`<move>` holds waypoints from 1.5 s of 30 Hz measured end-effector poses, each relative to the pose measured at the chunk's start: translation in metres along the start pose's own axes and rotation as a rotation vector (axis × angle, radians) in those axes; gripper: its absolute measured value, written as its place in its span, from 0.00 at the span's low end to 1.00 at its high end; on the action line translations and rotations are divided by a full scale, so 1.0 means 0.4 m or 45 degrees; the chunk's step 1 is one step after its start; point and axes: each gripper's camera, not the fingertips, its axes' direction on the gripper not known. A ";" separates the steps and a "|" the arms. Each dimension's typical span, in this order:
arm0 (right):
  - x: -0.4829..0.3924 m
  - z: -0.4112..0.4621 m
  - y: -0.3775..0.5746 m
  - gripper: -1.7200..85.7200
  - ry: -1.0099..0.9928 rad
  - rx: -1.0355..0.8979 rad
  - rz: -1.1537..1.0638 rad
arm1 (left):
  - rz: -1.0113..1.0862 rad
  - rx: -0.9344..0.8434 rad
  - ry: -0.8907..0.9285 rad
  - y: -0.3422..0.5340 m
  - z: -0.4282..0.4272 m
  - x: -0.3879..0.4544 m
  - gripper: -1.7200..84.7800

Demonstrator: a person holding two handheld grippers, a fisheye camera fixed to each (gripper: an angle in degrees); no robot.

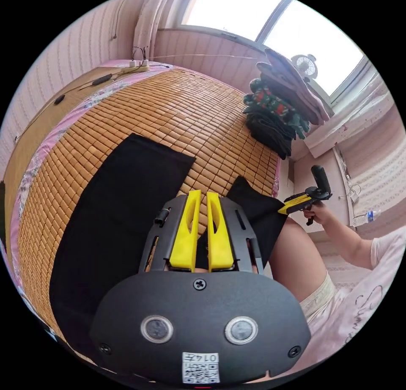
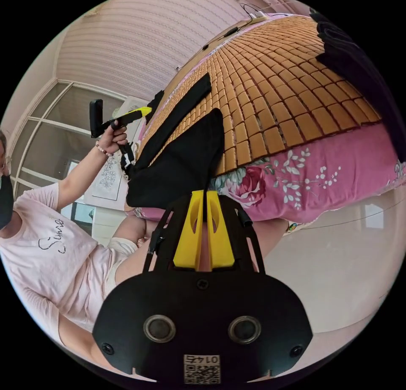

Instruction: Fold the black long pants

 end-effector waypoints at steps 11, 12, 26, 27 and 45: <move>-0.210 0.025 -0.068 0.02 0.585 -0.022 -0.109 | -0.449 -0.113 -0.253 0.694 -0.250 -0.113 0.01; -0.271 0.079 -0.107 0.02 0.649 -0.043 -0.231 | -0.463 -0.135 -0.281 0.717 -0.246 -0.110 0.01; -0.434 0.448 -0.290 0.02 1.016 -0.143 -0.467 | -0.629 -0.088 -0.320 0.974 -0.355 -0.131 0.01; -0.441 0.454 -0.281 0.02 1.028 -0.135 -0.484 | -0.623 -0.085 -0.330 0.982 -0.364 -0.130 0.01; -0.600 0.231 0.017 0.03 0.831 0.310 -0.459 | -1.564 0.503 -0.705 1.749 -1.072 -0.342 0.13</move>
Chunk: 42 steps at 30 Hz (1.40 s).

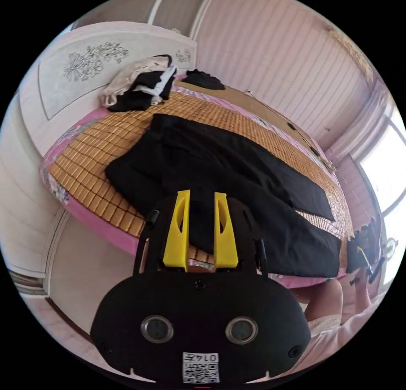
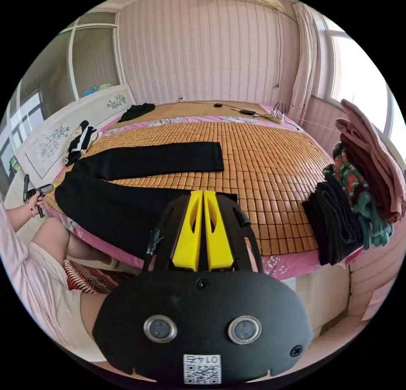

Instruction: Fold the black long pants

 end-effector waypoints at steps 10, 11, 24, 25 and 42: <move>0.230 0.067 0.084 0.23 -0.112 -0.432 0.539 | -0.559 0.075 0.178 -0.068 -0.051 -0.463 0.18; 0.252 0.066 0.091 0.23 -0.108 -0.423 0.602 | -0.566 0.054 0.218 -0.081 -0.051 -0.487 0.18; 0.397 0.118 0.113 0.17 -0.307 -0.514 0.857 | -0.482 -0.081 0.241 -0.177 -0.120 -0.629 0.17; 0.402 0.115 0.115 0.17 -0.311 -0.510 0.860 | -0.493 -0.082 0.262 -0.187 -0.129 -0.637 0.18; 0.475 -0.008 -0.074 0.02 -0.449 -0.303 0.618 | -0.313 -0.129 0.275 -0.308 -0.282 -0.689 0.01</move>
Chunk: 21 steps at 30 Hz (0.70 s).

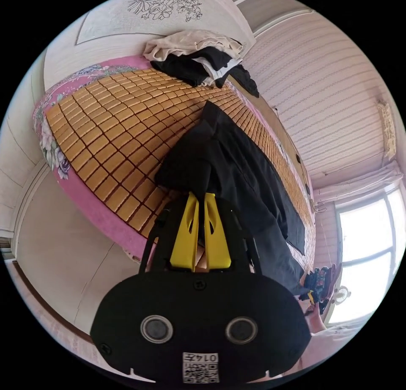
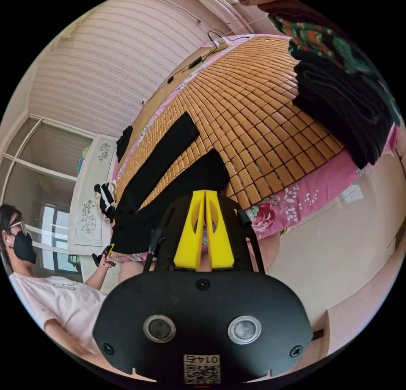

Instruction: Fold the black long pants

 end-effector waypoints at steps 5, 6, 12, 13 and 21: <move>-0.027 0.054 -0.034 0.02 0.171 -0.136 -0.072 | 0.035 -0.051 -0.019 -0.033 -0.014 0.012 0.01; -0.019 0.061 -0.032 0.02 0.127 -0.143 -0.062 | 0.032 -0.057 -0.024 -0.035 -0.013 0.011 0.01; 0.008 0.022 -0.018 0.02 0.104 -0.069 0.013 | 0.008 -0.047 -0.017 -0.036 -0.029 0.004 0.01; 0.008 0.016 -0.018 0.03 0.121 -0.065 0.011 | 0.019 -0.034 -0.014 -0.037 -0.037 0.010 0.01; 0.119 0.084 0.031 0.16 0.155 -0.291 0.211 | -0.022 -0.061 -0.018 -0.039 -0.035 0.019 0.01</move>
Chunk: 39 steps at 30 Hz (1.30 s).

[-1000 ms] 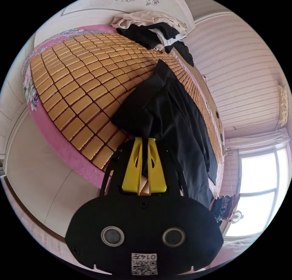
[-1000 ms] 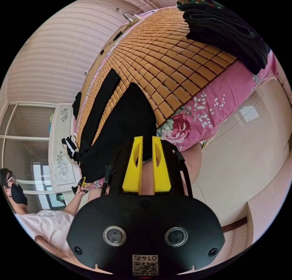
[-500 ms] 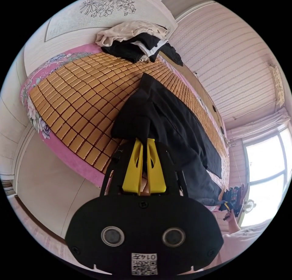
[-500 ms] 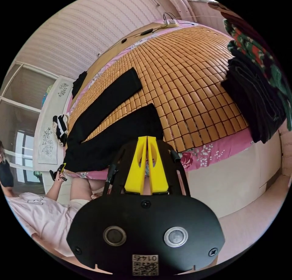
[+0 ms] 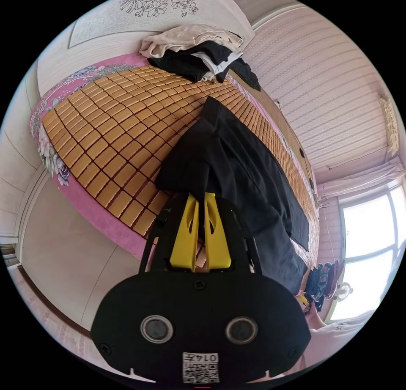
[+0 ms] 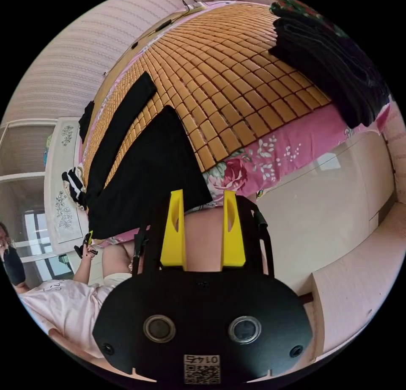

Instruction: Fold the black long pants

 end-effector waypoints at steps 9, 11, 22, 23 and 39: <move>-0.082 -0.024 -0.007 0.04 -0.090 -0.006 -0.238 | 0.020 0.011 -0.023 0.007 -0.017 0.044 0.01; -0.104 -0.069 -0.014 0.04 -0.127 0.068 -0.267 | -0.015 0.030 0.029 0.003 -0.034 0.060 0.01; -0.478 -0.188 -0.420 0.03 -0.085 0.340 -0.620 | 0.298 0.266 0.121 -0.224 -0.051 0.367 0.01; -0.521 -0.161 -0.484 0.04 -0.037 0.319 -0.613 | 0.300 0.261 0.102 -0.263 -0.020 0.401 0.01; -0.515 0.167 -0.531 0.20 0.131 0.211 -0.323 | 0.162 0.205 -0.265 -0.316 0.228 0.457 0.18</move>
